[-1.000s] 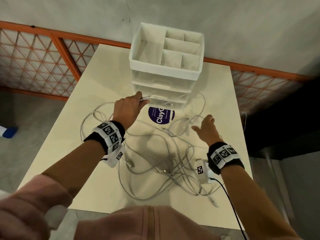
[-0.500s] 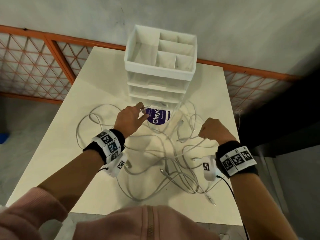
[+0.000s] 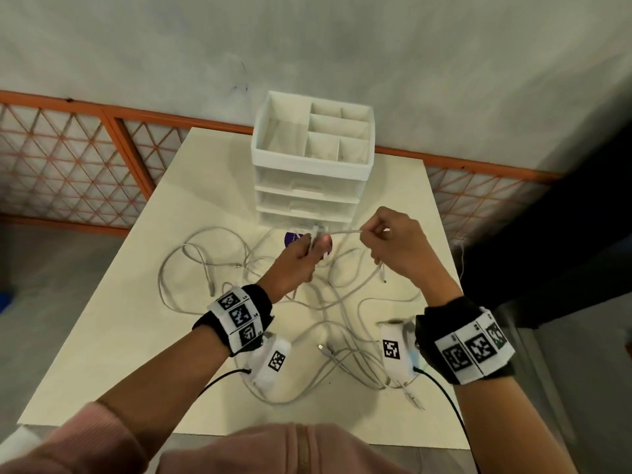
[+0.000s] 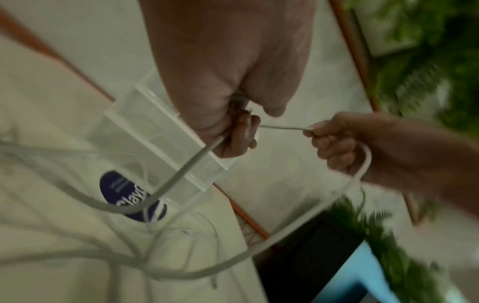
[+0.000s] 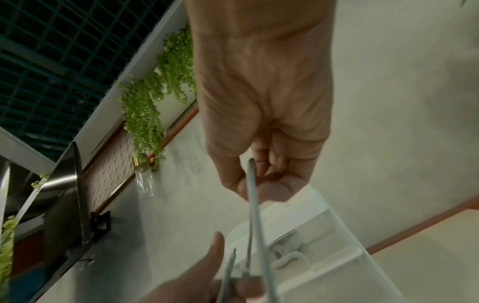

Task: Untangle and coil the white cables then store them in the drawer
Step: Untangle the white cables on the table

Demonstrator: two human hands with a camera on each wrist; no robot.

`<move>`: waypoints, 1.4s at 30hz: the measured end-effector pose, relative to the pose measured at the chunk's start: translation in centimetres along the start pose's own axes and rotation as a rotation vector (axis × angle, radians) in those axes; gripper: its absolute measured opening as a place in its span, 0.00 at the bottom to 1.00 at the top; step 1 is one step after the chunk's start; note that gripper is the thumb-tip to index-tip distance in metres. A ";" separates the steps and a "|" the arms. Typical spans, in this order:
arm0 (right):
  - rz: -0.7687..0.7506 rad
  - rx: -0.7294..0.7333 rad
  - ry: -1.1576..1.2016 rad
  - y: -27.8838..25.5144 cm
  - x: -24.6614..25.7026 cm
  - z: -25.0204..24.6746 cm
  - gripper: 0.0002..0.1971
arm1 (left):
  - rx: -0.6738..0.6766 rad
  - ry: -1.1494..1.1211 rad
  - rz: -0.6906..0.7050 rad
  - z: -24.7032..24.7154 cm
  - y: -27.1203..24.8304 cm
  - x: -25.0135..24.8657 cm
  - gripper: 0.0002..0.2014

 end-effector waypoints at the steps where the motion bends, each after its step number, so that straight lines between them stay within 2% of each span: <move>1: -0.022 0.033 0.030 -0.3 0.4 0.6 0.04 | -0.020 -0.133 -0.034 0.1 -0.1 -0.2 0.18; 3: -0.082 0.153 0.081 -1.0 1.3 2.5 0.07 | -0.054 -0.279 -0.034 -0.2 -0.2 -0.9 0.17; 7: -0.119 0.383 0.166 -2.4 1.5 6.5 0.12 | -0.069 -0.418 -0.001 -0.7 0.0 -2.1 0.16; 11: -0.062 0.398 0.255 -2.0 0.9 8.4 0.16 | 0.024 -0.498 0.010 0.2 -0.5 -3.2 0.17; 13: -0.123 0.405 0.168 -1.7 1.4 9.5 0.23 | 0.107 -0.581 0.019 1.2 -1.2 -4.4 0.17; 14: -0.164 0.419 0.113 -1.7 1.9 10.0 0.20 | 0.127 -0.591 0.037 1.6 -1.5 -5.1 0.17; 16: -0.214 0.453 0.038 -1.6 2.0 11.3 0.11 | 0.096 -0.526 0.094 1.2 -1.8 -6.7 0.17; 17: -0.220 0.446 -0.001 -1.3 1.2 11.8 0.09 | 0.067 -0.470 0.139 0.6 -1.9 -7.6 0.17; 21: -0.160 0.246 -0.185 0.8 -4.7 10.5 0.13 | -0.096 -0.329 0.285 -3.9 -2.6 -10.8 0.17; 24: -0.150 0.107 -0.130 1.7 -6.2 7.1 0.13 | -0.200 -0.126 0.333 -6.8 -3.5 -11.2 0.16; 26: -0.154 0.129 -0.038 2.0 -4.7 5.2 0.17 | -0.170 0.129 0.311 -7.1 -3.5 -10.1 0.14; 28: -0.212 0.204 0.022 1.9 -1.6 4.1 0.19 | -0.059 0.329 0.211 -5.7 -3.3 -8.2 0.17; 29: -0.251 0.227 0.024 1.8 0.1 3.6 0.17 | 0.013 0.358 0.165 -4.5 -3.3 -7.2 0.18; 30: -0.283 0.233 0.018 1.7 1.4 3.2 0.16 | 0.059 0.345 0.137 -3.7 -3.4 -6.7 0.15; 32: -0.320 0.212 0.008 1.5 3.2 2.4 0.15 | 0.102 0.303 0.097 -2.5 -3.7 -6.4 0.05; 35: -0.290 0.212 0.045 1.6 2.7 2.1 0.19 | 0.075 0.347 0.144 -3.1 -3.5 -6.8 0.15; 36: -0.263 0.240 0.060 1.6 1.8 2.4 0.20 | 0.055 0.400 0.168 -3.7 -3.3 -7.1 0.16; 38: -0.208 0.318 0.051 1.6 -0.5 3.3 0.22 | -0.006 0.487 0.238 -5.1 -3.1 -8.2 0.13; 42: -0.095 0.351 -0.006 1.2 -6.2 3.2 0.22 | -0.336 0.564 0.420 -11.0 -4.2 -11.3 0.14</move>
Point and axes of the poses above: each hand's wrist, its own y-axis towards the middle knuckle, its own z-axis out of the palm, x = y × z, the point moved 9 cm from there along y, towards the middle knuckle, and after that the axes turned 14 degrees about -y, right-handed, at the moved point
